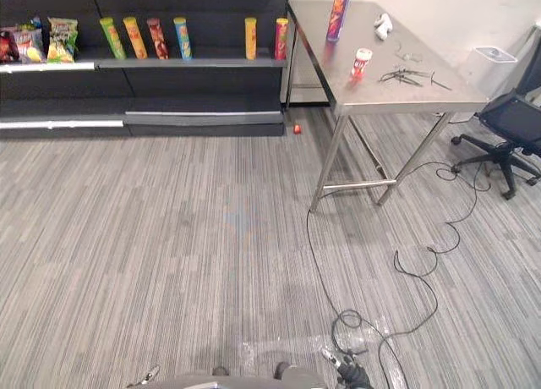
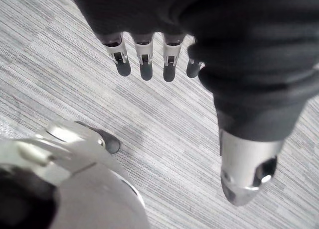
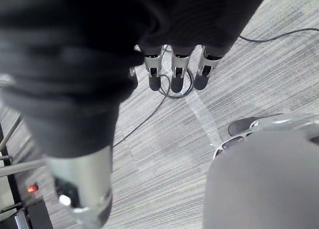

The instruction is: Put the gum and the chips on the shelf.

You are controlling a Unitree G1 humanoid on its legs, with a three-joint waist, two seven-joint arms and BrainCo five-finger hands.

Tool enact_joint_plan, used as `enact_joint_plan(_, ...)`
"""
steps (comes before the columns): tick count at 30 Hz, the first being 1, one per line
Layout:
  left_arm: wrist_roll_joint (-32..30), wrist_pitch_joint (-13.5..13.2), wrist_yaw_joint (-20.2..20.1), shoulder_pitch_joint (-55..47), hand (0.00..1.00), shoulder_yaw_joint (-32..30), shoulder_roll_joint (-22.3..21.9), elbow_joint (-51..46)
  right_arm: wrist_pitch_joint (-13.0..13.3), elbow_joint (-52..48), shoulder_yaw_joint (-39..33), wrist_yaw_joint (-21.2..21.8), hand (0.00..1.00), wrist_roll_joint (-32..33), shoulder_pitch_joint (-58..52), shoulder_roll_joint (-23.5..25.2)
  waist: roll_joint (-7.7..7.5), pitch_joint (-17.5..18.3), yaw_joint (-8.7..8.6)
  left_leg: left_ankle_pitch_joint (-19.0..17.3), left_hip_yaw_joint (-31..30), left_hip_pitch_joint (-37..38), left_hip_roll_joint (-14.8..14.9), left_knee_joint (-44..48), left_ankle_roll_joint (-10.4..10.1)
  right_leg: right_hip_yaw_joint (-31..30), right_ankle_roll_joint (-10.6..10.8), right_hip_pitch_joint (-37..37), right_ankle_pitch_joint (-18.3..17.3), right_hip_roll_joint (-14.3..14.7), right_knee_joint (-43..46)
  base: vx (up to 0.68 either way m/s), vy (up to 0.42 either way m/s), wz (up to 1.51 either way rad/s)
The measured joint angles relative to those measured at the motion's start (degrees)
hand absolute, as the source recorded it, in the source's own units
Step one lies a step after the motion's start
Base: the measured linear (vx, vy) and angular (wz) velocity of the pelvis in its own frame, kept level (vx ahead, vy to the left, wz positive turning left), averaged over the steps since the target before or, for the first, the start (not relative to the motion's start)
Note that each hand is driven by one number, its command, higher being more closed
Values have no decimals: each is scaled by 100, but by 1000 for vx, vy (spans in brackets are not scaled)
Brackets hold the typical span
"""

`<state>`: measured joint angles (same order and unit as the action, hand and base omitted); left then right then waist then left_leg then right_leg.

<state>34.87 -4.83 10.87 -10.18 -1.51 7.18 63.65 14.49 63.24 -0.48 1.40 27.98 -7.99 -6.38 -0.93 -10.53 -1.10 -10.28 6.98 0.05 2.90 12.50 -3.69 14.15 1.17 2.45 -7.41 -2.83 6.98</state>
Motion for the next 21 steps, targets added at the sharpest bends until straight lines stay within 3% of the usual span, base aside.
enact_joint_plan(3, 67, -17, -3, 39, 0, -152, -64, -120, 221, -303, 85, -321, 0, -246, -57, -17, 42, -233, 12, 15, 89, -803, 186, 1617, -256, -10, -108, 13, -94, -14, 173, -60, -10, 9)
enact_joint_plan(4, 144, -21, -11, 37, 0, -187, -87, -166, 238, -340, 98, -431, 0, -334, -63, -36, -25, -326, 52, -3, 164, -1025, 241, 2041, -208, -51, -115, 26, -102, -75, 211, -27, 14, -13)
enact_joint_plan(6, 295, -105, -15, 29, 0, -224, -128, -167, 275, -445, 73, -491, 0, -335, -110, -70, 73, -427, 98, -155, 200, -1126, 372, 1953, -104, -107, -83, 111, -122, -135, 215, 8, 86, -18)
enact_joint_plan(9, 316, -242, -59, 8, 0, -349, -220, -168, 393, -439, 44, -482, 0, -400, -134, -109, 130, -522, 103, 106, 69, -1220, 481, 800, -171, -223, -4, 184, -171, -366, 209, 114, 221, -12)
enact_joint_plan(11, 314, -342, -88, -98, 0, -384, -336, -162, 524, -423, -17, -484, 0, -497, -208, -168, 261, -579, 107, 403, -232, -1292, 723, 24, -425, -409, 147, 204, -264, -450, 205, 160, 293, -21)
enact_joint_plan(13, 318, -366, -136, -248, 0, -417, -466, -105, 533, -388, -21, -464, 0, -494, -240, -237, 420, -619, 101, 376, -367, -1213, 1001, 100, -449, -618, 364, 393, -392, -449, 205, 264, 414, -41)
enact_joint_plan(14, 391, -369, -168, -311, 0, -442, -482, -42, 537, -366, -18, -462, 0, -508, -246, -241, 470, -630, 95, 585, -284, -1142, 1017, 273, -485, -751, 486, 532, -450, -513, 204, 318, 459, -38)
enact_joint_plan(16, 532, -405, -198, -351, 0, -440, -459, -41, 540, -271, -16, -446, 0, -623, -295, -212, 337, -598, 131, 528, -187, -1139, 702, 683, -375, -982, 550, 738, -502, -768, 175, 301, 370, -21)
enact_joint_plan(18, 523, -411, -210, -333, 0, -440, -337, -72, 550, -186, -22, -485, 0, -790, -232, -117, 156, -523, 108, 130, -100, -1345, 363, 1228, -61, -1099, 603, 535, -600, -1127, 723, 293, 329, 11)
enact_joint_plan(20, 483, -376, -203, -318, 0, -448, -290, -92, 546, -134, -119, -589, 0, -779, -286, 10, 25, -381, 132, -43, -22, -1323, 39, 1246, 70, -1352, 908, 326, -435, -1386, 1086, 259, 290, 13)
enact_joint_plan(21, 477, -373, -199, -315, 0, -455, -293, -92, 546, -137, -148, -609, 0, -774, -284, 16, 21, -368, 167, -48, 43, -1248, -12, 1138, 79, -1452, 906, 166, -353, -1434, 1325, 228, 224, -9)
